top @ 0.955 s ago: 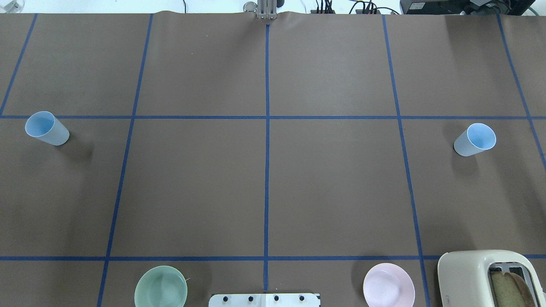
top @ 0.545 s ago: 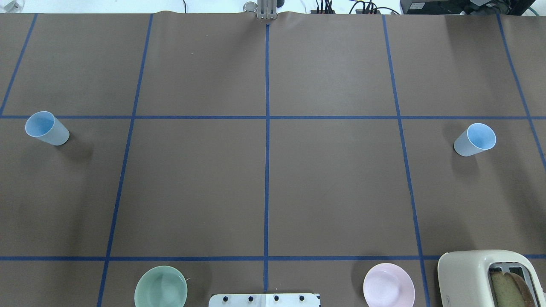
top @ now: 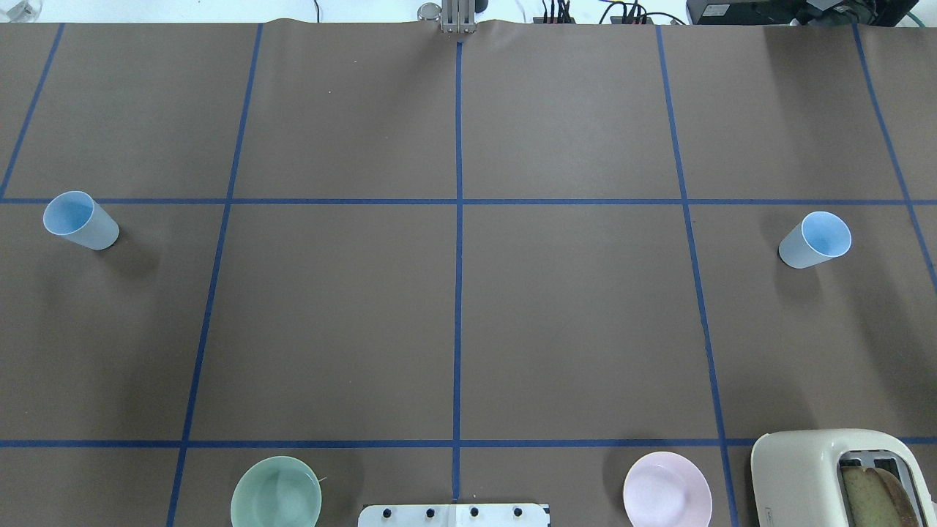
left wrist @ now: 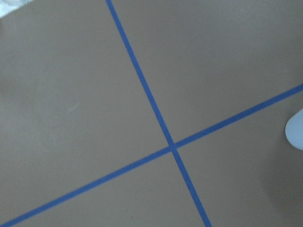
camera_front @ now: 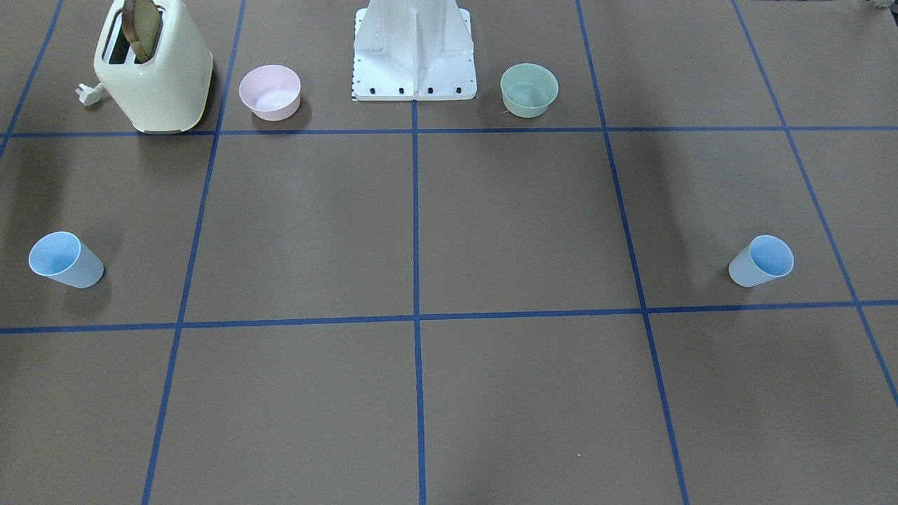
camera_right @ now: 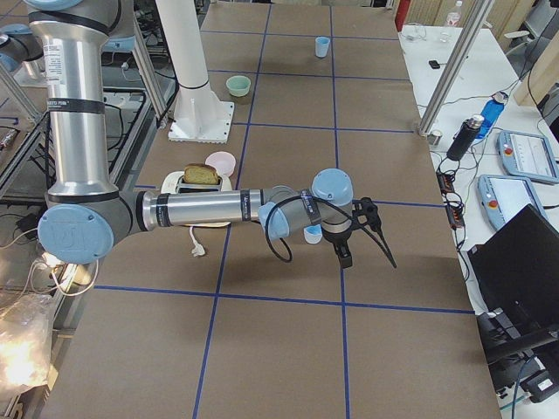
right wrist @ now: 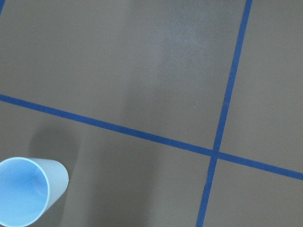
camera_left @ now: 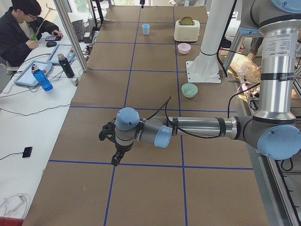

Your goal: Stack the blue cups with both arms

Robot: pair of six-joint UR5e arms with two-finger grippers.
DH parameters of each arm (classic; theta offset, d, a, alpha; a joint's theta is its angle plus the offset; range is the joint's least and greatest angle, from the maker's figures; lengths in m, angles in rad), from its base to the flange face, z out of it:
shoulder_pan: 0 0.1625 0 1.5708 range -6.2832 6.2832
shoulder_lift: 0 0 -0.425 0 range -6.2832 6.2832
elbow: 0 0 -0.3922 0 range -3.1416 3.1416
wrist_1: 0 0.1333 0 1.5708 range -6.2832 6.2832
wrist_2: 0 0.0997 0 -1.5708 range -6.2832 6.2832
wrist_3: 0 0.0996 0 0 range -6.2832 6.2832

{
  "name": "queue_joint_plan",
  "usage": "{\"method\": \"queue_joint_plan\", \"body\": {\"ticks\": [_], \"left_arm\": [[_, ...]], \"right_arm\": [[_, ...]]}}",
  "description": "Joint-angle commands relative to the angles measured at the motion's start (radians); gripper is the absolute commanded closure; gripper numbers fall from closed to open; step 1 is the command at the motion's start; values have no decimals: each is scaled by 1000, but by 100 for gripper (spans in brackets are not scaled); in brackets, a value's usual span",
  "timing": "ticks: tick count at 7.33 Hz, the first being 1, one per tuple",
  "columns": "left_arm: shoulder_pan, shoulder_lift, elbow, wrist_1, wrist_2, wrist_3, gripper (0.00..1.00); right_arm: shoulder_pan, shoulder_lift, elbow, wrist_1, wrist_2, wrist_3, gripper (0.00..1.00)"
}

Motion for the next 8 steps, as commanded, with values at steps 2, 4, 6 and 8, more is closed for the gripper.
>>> {"method": "queue_joint_plan", "body": {"ticks": [2,4,6,8], "left_arm": [[1,-27,19,-77,-5,-51,1],[97,-35,21,-86,-3,-217,1],[212,-24,36,-88,4,-416,1],[272,-24,56,-94,4,-439,1]], "right_arm": [[-48,70,-36,76,-25,12,0],[-51,67,-38,69,-31,12,0],[-53,62,-50,61,-30,14,0],[-53,61,-51,62,-30,14,0]]}}
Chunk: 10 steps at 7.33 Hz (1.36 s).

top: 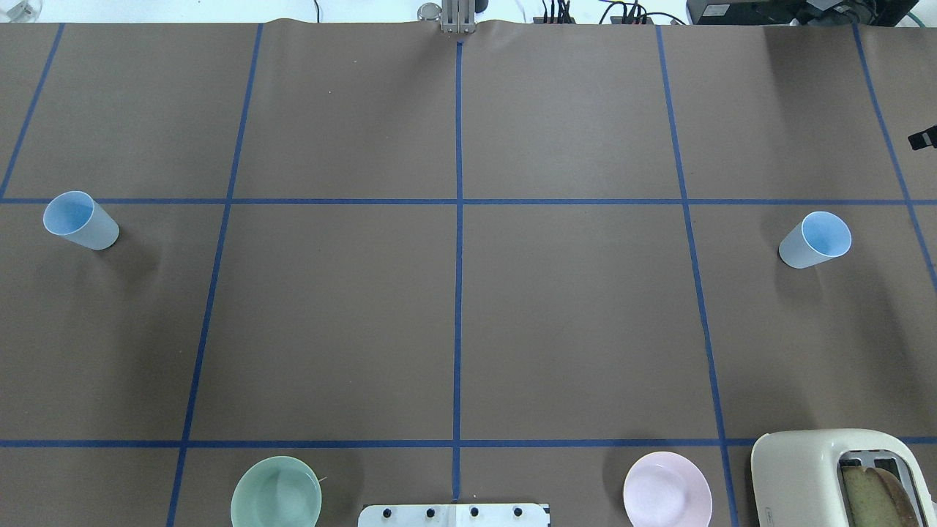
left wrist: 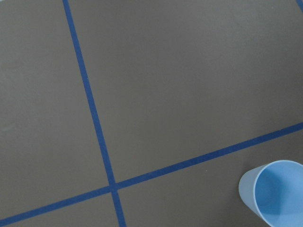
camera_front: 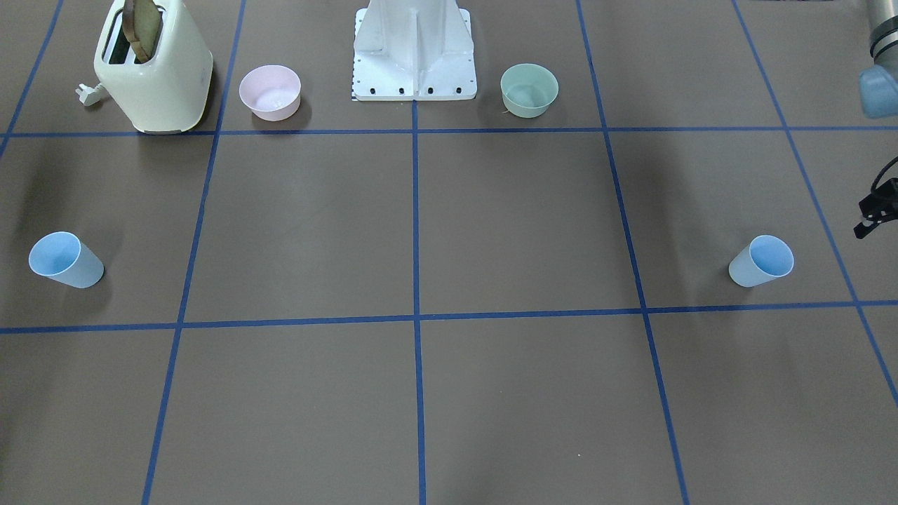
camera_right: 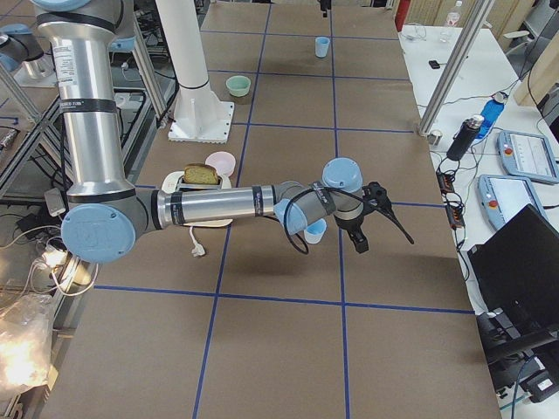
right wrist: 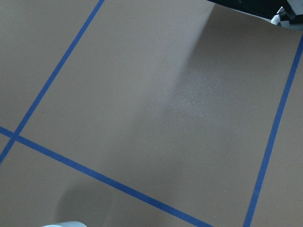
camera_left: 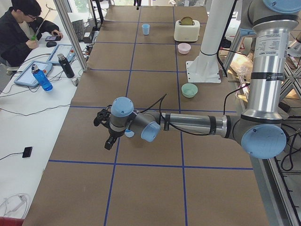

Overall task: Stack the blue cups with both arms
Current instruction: 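Lower the left gripper onto the light-blue cup and grasp its rim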

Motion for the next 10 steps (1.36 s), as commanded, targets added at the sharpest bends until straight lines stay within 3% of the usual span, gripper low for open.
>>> {"method": "queue_joint_plan", "body": {"ticks": [1,4,8,9,10], "left_arm": [[68,-1,15,-38,2,-82,2],[145,-22,27,-74,5,-185,3],[167,-62,76,-88,20,-185,18],[170,-62,101,-126,28,-185,37],[183,-62,127,-167,28,-185,67]], "right_arm": [[0,-1,-4,2,0,-1,0],[0,-8,-4,3,0,-1,0],[0,-19,-4,5,-2,-1,0],[0,-24,-4,8,0,-1,0],[-2,-25,-4,9,0,0,0]]}}
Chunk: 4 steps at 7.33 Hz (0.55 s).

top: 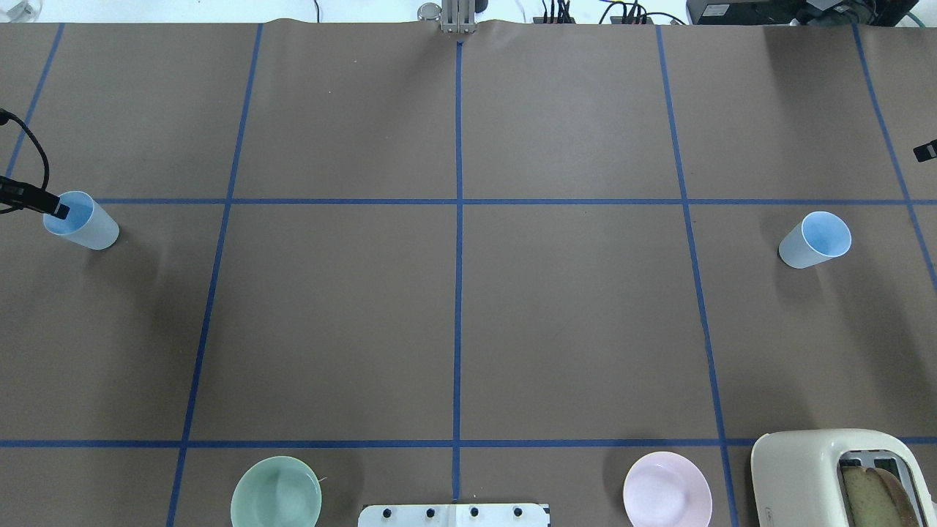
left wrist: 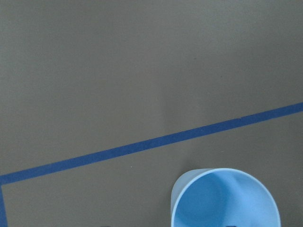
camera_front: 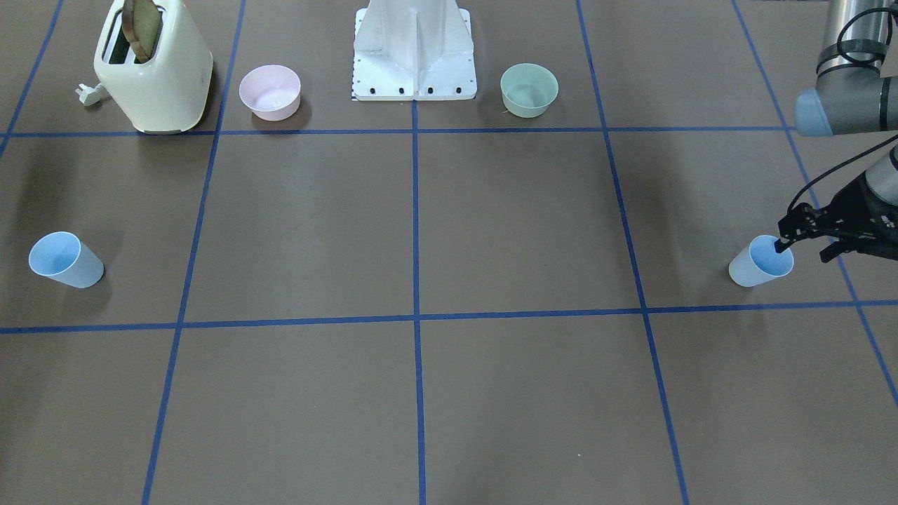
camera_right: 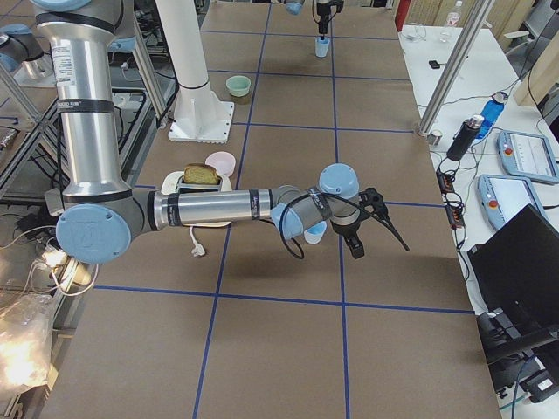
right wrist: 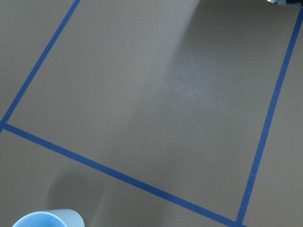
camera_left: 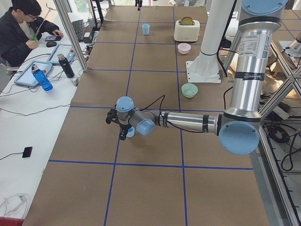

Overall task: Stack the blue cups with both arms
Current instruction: 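Lower the left gripper onto the light-blue cup and grasp its rim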

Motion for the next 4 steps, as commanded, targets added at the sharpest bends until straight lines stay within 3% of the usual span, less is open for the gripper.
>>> {"method": "queue_joint_plan", "body": {"ticks": [1,4], "left_arm": [[15,-2,28,-56,4,0,98],[13,7,-53,-39,-30,-8,100]], "right_arm": [[0,-3,0,4,-1,0,0],[0,-10,2,7,7,1,0]]}}
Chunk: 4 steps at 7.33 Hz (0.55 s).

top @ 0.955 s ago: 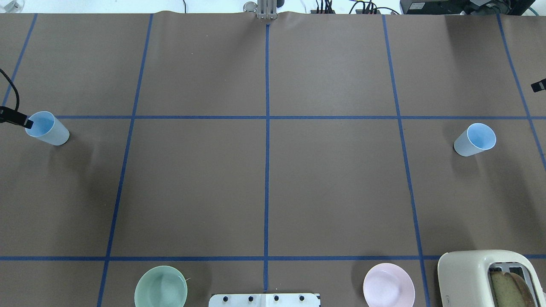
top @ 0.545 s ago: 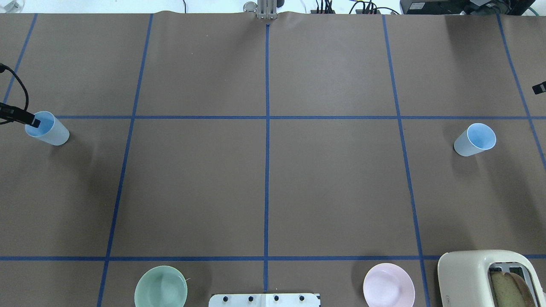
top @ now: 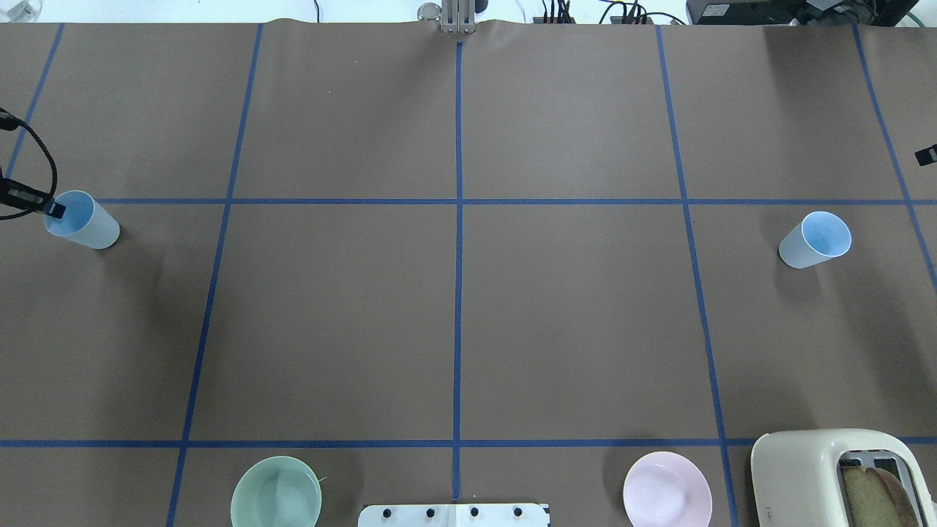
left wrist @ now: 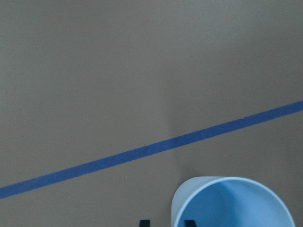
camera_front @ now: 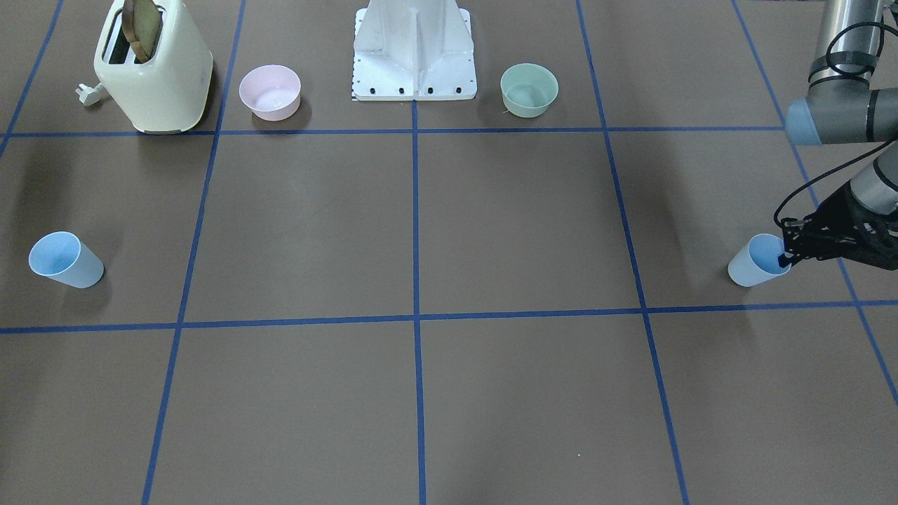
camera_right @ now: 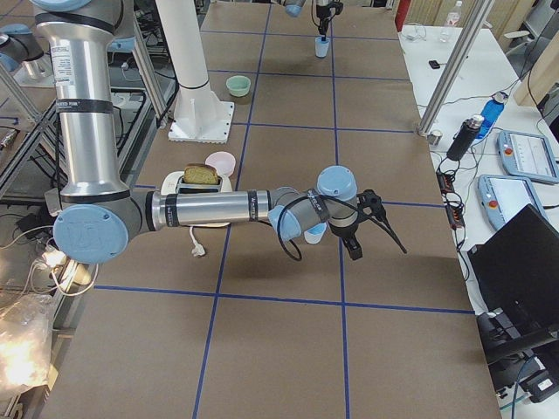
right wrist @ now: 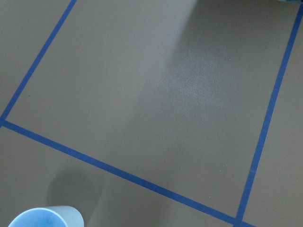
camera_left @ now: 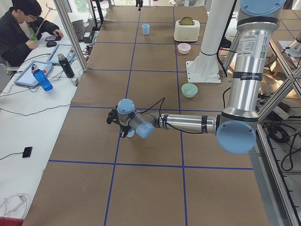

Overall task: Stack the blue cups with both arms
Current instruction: 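Lower the left gripper onto the light-blue cup and grasp its rim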

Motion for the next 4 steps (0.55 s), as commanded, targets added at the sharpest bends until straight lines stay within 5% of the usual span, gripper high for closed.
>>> {"method": "queue_joint_plan", "body": {"ticks": [1,4], "left_arm": [[0,5,-82,23,-28,-27,100],[59,-127,-245,262,-3,-249,100]], "right_arm": [[0,-1,0,1,1,1,0],[0,-9,5,1,4,1,0]]}}
